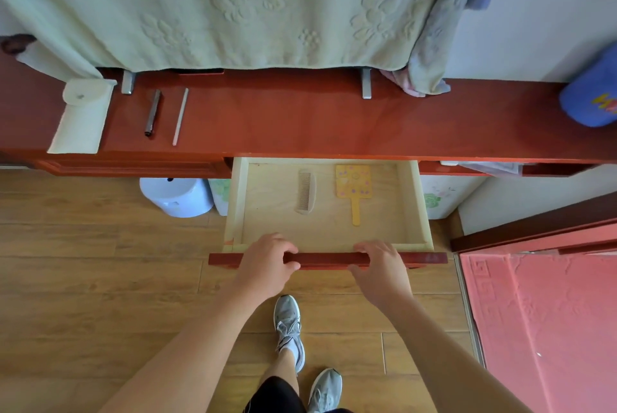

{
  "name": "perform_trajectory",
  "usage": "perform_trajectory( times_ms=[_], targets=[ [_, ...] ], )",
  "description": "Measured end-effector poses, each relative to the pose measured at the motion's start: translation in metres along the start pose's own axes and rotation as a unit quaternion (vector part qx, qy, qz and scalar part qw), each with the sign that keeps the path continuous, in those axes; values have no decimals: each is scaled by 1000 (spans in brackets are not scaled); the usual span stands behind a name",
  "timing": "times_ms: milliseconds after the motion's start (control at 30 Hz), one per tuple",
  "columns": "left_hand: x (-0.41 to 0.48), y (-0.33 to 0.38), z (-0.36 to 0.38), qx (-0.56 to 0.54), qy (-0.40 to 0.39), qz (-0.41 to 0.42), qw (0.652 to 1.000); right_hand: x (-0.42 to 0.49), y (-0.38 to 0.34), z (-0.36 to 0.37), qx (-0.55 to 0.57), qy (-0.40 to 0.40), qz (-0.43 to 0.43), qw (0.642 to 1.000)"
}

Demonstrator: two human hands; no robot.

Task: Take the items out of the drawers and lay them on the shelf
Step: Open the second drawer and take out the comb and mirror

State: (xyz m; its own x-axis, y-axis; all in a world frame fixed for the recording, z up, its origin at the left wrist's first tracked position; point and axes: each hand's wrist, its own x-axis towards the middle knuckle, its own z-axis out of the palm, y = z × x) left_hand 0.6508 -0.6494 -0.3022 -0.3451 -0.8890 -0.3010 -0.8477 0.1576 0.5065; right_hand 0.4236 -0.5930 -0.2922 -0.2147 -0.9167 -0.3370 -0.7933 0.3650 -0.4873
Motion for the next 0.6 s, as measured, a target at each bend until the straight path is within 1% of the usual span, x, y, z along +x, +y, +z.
perform_trajectory(
  times_ms=[100, 233, 333, 400, 467, 600],
  targets=[
    [7, -2, -8, -14, -43, -5, 999, 4, -3, 0, -8, -8, 6, 1000],
    [17, -3, -17, -8, -97, 11, 995, 10, -7, -4, -17, -56, 30, 998],
    [27, -3, -23, -23, -123, 7, 992, 18, -11, -9, 20, -83, 53, 995],
    [36, -3, -26, -51, -117, -7, 992, 26, -14, -12, 55, -82, 65, 993],
    [49, -1, -28, -79, -91, -18, 993, 38, -17, -14, 74, -66, 73, 992],
    [84, 4, -23, -128, -48, -67, 988, 74, -16, -14, 81, -41, 105, 990]
  ],
)
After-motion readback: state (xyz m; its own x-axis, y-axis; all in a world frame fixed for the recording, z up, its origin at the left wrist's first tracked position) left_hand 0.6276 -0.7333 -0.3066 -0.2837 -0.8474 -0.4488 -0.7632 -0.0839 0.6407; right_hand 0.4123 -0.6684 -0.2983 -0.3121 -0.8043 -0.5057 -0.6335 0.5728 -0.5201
